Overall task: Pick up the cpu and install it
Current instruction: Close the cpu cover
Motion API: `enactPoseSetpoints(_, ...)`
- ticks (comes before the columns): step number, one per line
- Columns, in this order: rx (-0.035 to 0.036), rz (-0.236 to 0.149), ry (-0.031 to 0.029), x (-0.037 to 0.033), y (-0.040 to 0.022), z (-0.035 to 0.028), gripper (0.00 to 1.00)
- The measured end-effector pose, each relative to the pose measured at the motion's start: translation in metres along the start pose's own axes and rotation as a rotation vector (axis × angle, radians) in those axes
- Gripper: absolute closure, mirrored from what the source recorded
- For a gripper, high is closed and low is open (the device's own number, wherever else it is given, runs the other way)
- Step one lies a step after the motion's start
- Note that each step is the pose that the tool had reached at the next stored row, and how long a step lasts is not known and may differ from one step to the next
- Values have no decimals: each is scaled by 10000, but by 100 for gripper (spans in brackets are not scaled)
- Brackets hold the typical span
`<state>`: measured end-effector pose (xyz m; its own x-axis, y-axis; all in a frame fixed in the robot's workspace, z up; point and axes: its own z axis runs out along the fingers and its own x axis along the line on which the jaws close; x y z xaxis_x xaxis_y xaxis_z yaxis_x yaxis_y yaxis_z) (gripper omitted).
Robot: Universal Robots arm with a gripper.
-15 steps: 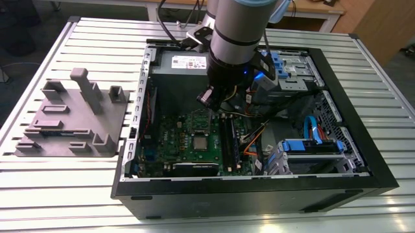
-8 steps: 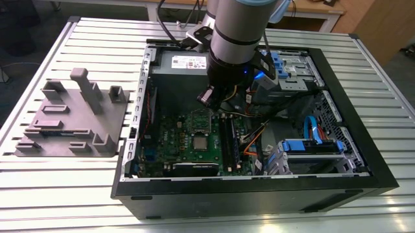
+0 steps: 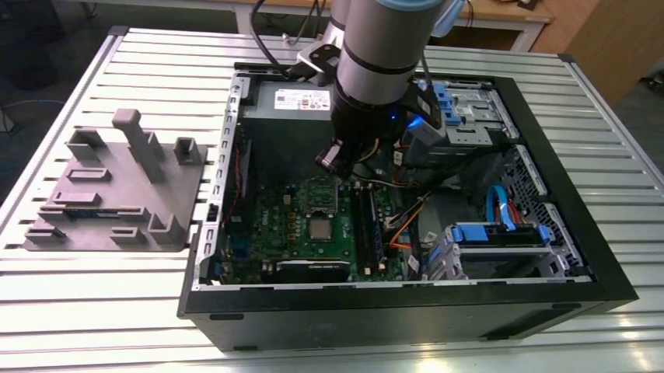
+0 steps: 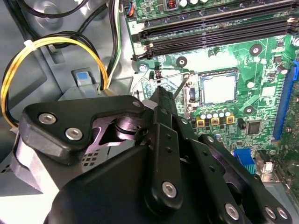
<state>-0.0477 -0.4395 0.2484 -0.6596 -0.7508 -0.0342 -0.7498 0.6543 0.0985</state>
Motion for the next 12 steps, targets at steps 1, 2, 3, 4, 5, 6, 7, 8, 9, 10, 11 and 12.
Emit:
enactPoseSetpoints(1,4,-12,8,4,-3,-1,90)
enactPoseSetpoints(2,10,-26,15,9,-6,-1,90)
enactPoseSetpoints(3,15,-38,23,13,-8,-2,90)
enactPoseSetpoints(4,21,-48,31,18,-11,-2,90)
enactPoseSetpoints(5,25,-59,38,24,-14,-3,90)
enactPoseSetpoints(6,29,-67,44,30,-18,-3,90)
enactPoseSetpoints(7,32,-75,47,36,-20,-4,90)
enactPoseSetpoints(8,33,-83,50,42,-23,-4,90)
enactPoseSetpoints(9,36,-93,54,48,-27,-5,90)
enactPoseSetpoints(10,38,-102,57,52,-30,-5,90)
enactPoseSetpoints(11,38,-106,58,54,-31,-5,90)
enactPoseSetpoints(12,38,-108,58,53,-31,-5,90)
